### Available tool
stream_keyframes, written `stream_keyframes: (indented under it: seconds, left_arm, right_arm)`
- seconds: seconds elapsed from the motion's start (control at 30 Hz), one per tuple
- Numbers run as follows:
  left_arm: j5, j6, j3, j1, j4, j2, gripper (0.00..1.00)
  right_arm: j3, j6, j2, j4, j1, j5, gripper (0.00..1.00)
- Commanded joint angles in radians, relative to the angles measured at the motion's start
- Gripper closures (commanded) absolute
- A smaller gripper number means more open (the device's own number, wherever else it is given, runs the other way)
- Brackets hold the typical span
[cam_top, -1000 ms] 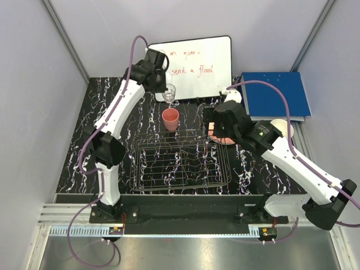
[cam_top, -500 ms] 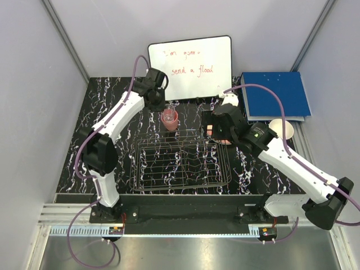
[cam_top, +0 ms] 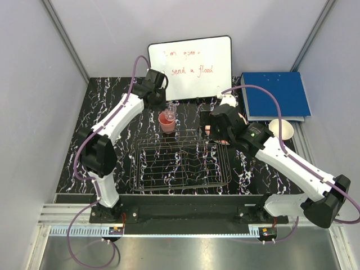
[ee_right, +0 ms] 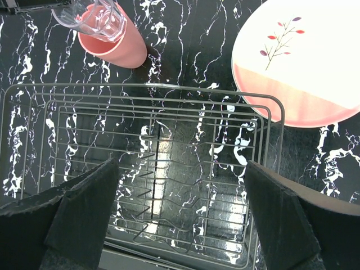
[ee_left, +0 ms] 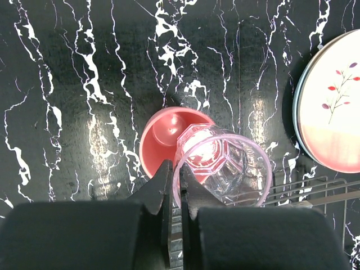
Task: Unload the mixed dishes from the dish rack
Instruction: Place the cup into the cup.
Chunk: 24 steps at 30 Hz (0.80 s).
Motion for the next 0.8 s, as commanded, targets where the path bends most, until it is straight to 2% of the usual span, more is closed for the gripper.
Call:
stream_keyframes:
  seconds: [0.0,0.77]
  left_arm:
    - [0.009,0.020,0.039,0.000,0.055,-0.010,1.00]
    - [-0.045,0.043,-0.010,0.015,0.049,-0.070,1.00]
  right_arm:
    - [0.000,0.011,0.007,0.039,0.002,0.002,0.01]
    - [-0.008,0.009,0.033,0.056,0.001,-0.013,0.01]
